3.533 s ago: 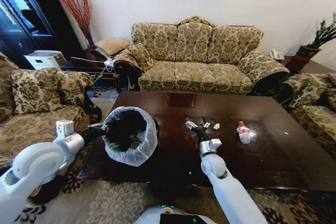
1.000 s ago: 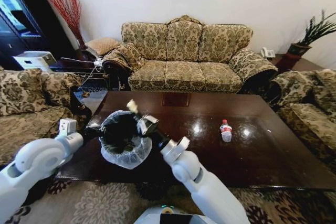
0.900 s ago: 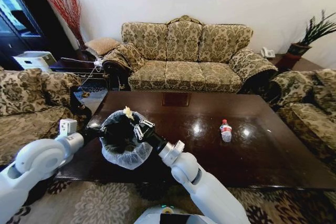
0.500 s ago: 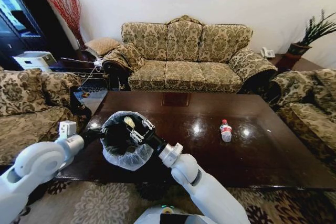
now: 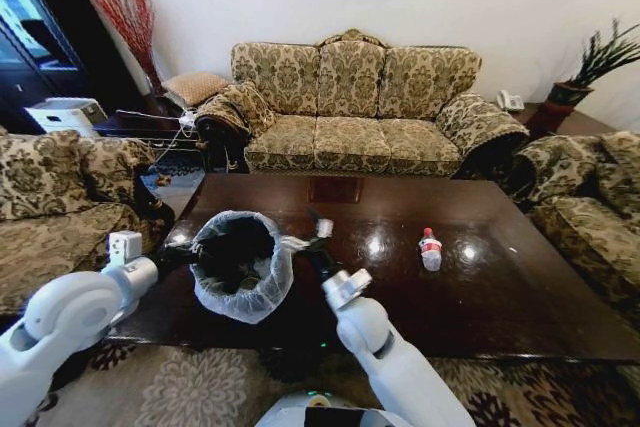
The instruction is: Move to the front of the table and place the trash on the table into the trash bin.
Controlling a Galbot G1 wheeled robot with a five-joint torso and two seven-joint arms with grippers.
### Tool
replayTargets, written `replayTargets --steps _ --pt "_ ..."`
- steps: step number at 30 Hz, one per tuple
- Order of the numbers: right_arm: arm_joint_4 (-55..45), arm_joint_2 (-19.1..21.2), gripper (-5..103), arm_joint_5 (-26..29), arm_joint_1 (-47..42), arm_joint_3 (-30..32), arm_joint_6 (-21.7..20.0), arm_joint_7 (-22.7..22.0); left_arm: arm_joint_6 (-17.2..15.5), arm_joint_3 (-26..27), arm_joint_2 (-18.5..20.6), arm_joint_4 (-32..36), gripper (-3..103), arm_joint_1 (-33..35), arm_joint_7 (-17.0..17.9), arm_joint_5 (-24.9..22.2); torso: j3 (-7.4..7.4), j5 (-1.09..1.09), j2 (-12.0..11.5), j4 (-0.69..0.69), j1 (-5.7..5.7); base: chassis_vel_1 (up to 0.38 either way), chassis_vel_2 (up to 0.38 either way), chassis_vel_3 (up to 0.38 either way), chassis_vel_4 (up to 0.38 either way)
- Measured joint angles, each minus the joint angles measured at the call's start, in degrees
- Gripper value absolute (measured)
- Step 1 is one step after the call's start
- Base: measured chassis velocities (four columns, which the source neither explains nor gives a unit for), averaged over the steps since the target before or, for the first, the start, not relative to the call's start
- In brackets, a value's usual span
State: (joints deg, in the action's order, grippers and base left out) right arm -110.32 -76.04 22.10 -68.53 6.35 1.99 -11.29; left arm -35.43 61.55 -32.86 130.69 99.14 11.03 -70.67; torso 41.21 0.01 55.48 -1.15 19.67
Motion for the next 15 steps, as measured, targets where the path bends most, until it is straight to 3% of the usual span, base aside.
replayTargets --steps 3,4,9,13,15 --pt "1.6 -0.2 100 1.8 -1.1 4.3 -1.0 -2.8 0.0 -0.2 -0.1 0.0 0 0.0 -0.1 0.2 0.0 0.0 0.0 0.0 0.0 0.0 0.0 0.0 0.0" --pt "3.0 -1.0 100 3.0 -2.0 8.6 -1.9 -5.2 0.1 -0.3 -0.2 0.0 0 0.0 -0.2 0.4 0.0 0.0 0.0 -0.01 0.0 0.0 0.0 0.0 0.0" --pt "4.3 -1.9 100 4.7 -2.9 14.2 -1.8 -7.5 0.3 -0.5 0.3 0.0 0 0.0 -0.4 0.5 0.0 -0.01 0.0 -0.01 0.0 -0.029 -0.026 0.047 0.04" --pt "5.5 -2.5 100 5.5 -4.3 18.0 -0.5 -8.5 0.3 -0.7 0.6 0.1 0 -0.1 -0.4 0.5 0.0 -0.01 0.0 -0.01 0.0 -0.114 -0.132 0.136 0.137" --pt "7.5 -2.8 100 5.2 -5.1 19.1 2.5 -9.7 0.3 -0.8 0.6 0.3 0 0.0 -0.4 0.5 0.0 -0.02 0.0 -0.01 0.0 -0.184 -0.184 0.19 0.176"
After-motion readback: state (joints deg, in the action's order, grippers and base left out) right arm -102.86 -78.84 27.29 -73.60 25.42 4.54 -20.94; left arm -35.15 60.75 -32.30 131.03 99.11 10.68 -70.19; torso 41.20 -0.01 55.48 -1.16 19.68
